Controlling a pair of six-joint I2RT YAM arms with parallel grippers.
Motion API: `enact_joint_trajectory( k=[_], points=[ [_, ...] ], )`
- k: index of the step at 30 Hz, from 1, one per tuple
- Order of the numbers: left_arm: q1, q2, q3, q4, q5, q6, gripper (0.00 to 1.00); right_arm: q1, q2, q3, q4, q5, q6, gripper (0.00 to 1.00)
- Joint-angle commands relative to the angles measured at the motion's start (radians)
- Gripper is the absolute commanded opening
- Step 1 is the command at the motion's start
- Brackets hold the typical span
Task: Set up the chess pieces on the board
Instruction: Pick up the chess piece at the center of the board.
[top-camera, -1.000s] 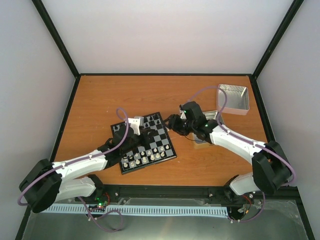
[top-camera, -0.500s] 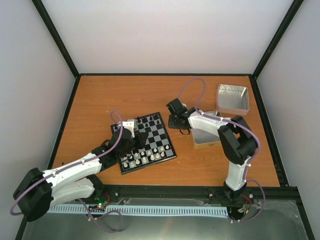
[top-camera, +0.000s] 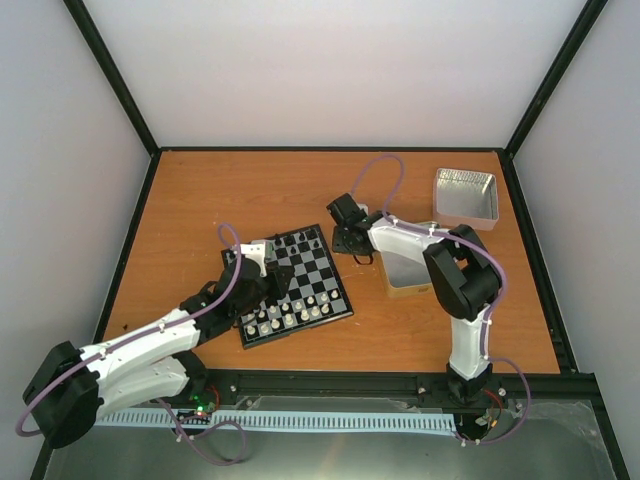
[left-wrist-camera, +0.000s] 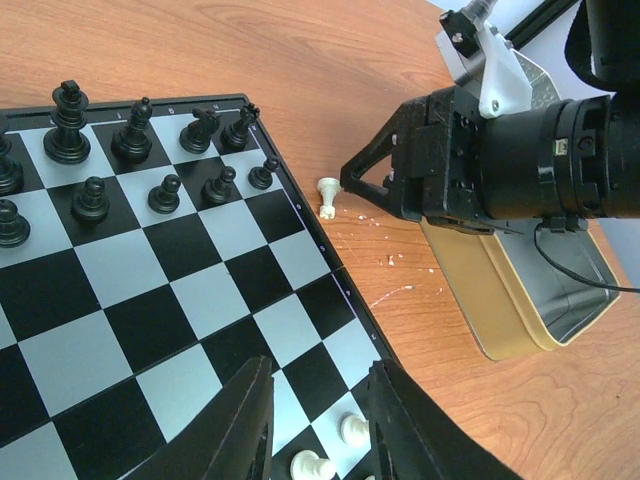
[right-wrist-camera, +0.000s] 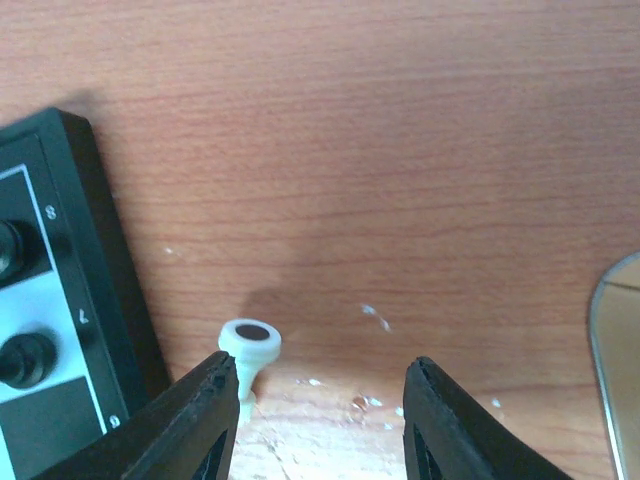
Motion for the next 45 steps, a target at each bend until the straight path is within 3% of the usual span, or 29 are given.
enact_joint_trajectory(
  k=[1, 11, 19, 26, 32, 45],
  points=[
    [0.007, -0.020, -0.003, -0.018, -0.020, -0.001, 0.28, 0.009, 0.047, 0.054, 0.017, -0.005, 0.018, 0.46],
    [0.007, -0.029, -0.008, -0.025, -0.026, -0.008, 0.29, 0.009, 0.119, 0.139, -0.002, -0.021, -0.002, 0.45],
    [0.007, -0.028, -0.013, -0.021, -0.022, -0.012, 0.29, 0.009, 0.144, 0.150, -0.034, -0.039, 0.018, 0.29],
    [0.007, -0.027, -0.014, -0.019, -0.023, -0.009, 0.29, 0.009, 0.141, 0.148, -0.066, -0.025, 0.049, 0.29],
    [0.007, -0.027, -0.016, -0.017, -0.024, -0.010, 0.30, 0.009, 0.152, 0.139, -0.082, -0.029, 0.058, 0.24],
    [0.007, -0.032, -0.018, -0.016, -0.025, -0.013, 0.30, 0.024, 0.165, 0.146, -0.132, 0.004, 0.071, 0.30]
  ],
)
